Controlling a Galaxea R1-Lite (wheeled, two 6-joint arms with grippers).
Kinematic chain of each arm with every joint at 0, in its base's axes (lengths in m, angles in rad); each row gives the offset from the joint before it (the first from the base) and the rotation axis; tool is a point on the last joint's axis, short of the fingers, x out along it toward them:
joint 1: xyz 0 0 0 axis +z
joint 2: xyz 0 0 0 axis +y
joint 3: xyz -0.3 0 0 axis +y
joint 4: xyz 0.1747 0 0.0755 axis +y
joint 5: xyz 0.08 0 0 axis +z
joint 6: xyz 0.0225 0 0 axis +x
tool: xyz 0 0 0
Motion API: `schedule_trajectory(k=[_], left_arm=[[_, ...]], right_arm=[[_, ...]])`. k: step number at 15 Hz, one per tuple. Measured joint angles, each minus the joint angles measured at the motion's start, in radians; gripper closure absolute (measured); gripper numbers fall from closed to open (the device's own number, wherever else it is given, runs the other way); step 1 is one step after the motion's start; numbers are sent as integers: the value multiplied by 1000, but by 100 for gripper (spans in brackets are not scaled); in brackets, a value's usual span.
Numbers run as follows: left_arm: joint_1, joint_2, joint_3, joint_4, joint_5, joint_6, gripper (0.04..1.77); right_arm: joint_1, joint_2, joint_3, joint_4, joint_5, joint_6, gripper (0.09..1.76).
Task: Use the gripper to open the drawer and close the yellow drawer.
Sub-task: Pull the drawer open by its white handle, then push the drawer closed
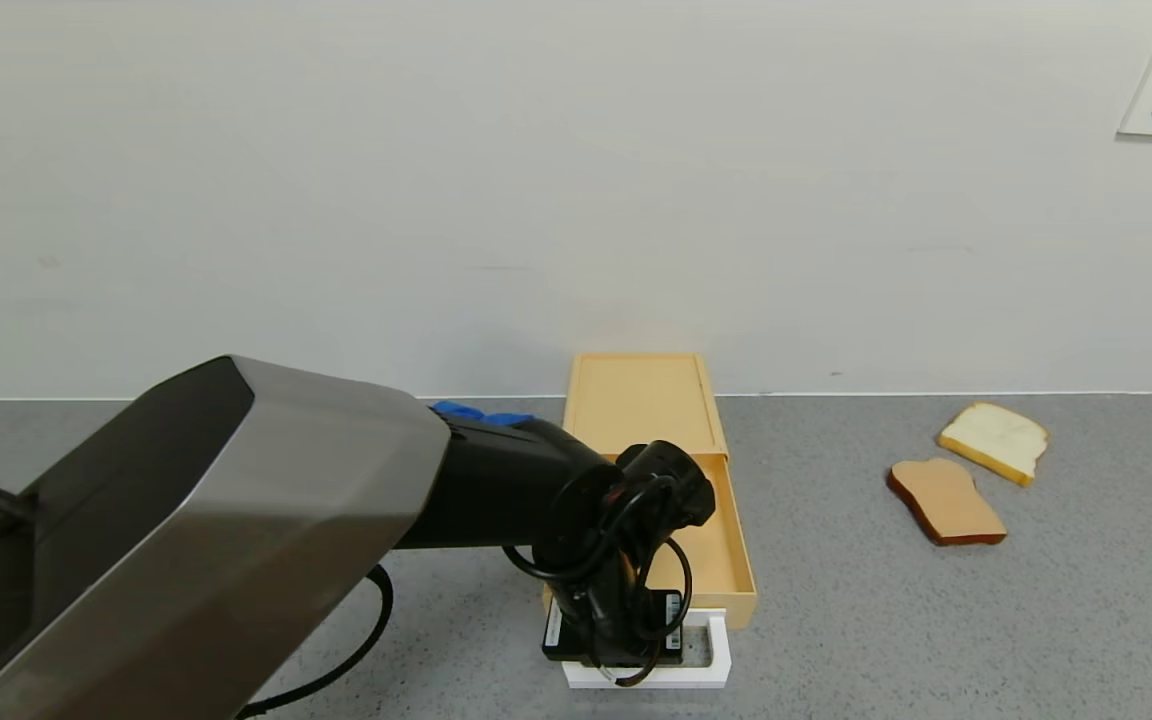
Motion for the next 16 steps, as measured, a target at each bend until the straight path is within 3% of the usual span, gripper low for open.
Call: schedule_trajectory(k=[10, 12, 16], left_arm=[[-20, -159, -23, 30, 10, 10, 170], [-17, -229, -42, 81, 19, 69, 170], [29, -364, -23, 105, 27, 289, 170]], right_arm=[[0, 0, 0, 0, 0, 0, 14], [0, 0, 0, 0, 0, 0, 14], [0, 0, 0, 0, 0, 0, 14]])
